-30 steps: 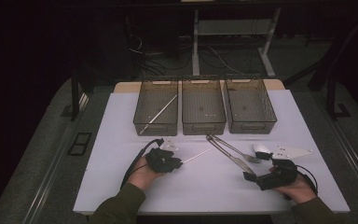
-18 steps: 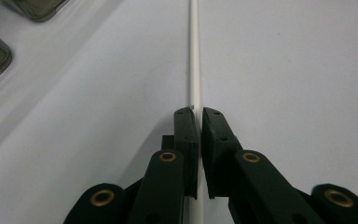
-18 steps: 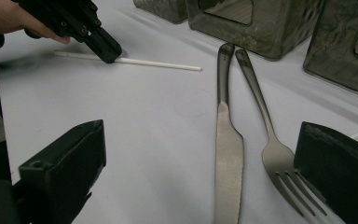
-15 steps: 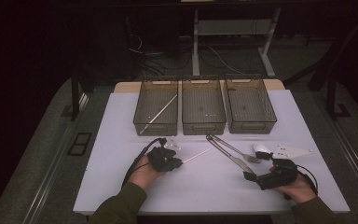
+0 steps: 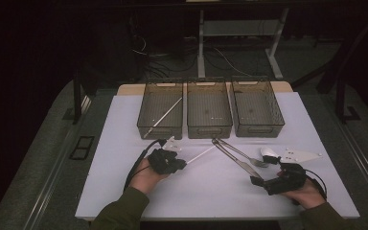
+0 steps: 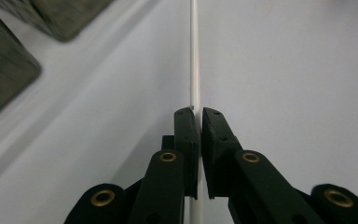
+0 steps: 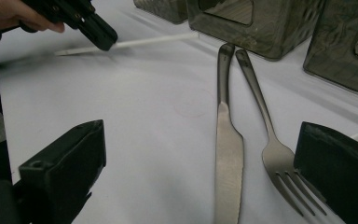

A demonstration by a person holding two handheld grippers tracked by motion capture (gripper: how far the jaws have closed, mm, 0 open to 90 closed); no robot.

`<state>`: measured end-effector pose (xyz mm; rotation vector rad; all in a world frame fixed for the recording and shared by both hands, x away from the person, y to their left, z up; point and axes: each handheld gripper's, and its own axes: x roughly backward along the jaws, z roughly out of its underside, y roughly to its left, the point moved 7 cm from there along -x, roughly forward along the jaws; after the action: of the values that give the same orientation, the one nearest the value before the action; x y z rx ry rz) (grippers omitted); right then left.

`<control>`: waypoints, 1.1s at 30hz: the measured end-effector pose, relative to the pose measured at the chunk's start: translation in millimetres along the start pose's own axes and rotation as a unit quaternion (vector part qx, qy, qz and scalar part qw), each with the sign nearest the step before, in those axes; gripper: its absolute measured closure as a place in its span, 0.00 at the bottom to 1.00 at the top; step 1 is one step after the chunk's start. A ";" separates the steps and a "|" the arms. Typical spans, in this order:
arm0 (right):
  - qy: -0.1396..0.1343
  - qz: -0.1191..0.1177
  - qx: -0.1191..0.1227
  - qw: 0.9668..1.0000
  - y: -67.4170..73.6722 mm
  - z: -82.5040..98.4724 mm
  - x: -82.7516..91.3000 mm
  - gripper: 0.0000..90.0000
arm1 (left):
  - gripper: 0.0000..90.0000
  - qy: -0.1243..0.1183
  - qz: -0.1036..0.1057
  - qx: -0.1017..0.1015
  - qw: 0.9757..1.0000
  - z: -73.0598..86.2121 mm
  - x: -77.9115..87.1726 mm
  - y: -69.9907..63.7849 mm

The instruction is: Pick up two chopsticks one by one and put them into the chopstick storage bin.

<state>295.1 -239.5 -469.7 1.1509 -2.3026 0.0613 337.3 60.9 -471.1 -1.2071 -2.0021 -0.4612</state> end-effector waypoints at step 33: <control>0.001 0.002 0.001 1.000 0.1 0.0 0.5 0.03 | 0.94 -0.150 -0.003 0.012 0.989 -25.8 76.9 -2.4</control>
<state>294.8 -239.8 -469.5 1.1479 -2.3037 0.0664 324.0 89.7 -396.5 -1.3189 -2.2577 -0.2689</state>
